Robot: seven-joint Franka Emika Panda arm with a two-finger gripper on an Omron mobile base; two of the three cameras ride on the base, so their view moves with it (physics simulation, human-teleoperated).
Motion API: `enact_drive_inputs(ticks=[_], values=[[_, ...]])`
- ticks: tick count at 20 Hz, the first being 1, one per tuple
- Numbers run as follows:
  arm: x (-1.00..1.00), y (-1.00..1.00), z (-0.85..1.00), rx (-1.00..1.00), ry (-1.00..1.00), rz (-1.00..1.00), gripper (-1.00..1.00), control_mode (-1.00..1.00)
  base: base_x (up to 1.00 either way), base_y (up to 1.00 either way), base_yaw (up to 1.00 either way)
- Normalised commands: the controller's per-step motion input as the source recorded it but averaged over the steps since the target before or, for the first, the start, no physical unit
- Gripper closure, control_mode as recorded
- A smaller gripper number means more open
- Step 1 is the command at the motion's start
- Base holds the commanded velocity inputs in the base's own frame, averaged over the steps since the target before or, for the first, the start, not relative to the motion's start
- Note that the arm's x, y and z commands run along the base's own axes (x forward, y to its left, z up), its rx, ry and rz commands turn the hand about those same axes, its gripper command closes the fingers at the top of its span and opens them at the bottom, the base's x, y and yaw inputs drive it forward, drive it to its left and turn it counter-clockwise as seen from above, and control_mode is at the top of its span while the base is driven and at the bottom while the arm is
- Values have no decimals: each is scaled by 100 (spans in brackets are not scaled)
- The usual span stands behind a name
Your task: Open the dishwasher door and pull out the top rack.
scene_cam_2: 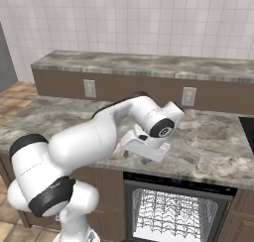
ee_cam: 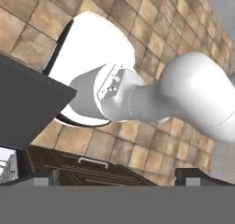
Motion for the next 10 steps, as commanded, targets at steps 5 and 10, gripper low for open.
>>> enact_drive_inputs(ticks=[5,10], values=[[33,64,0,-11,2,-72,-100,-100,0,0,0],[40,46,0,-24,9,-68,-100,-100,0,0,0]])
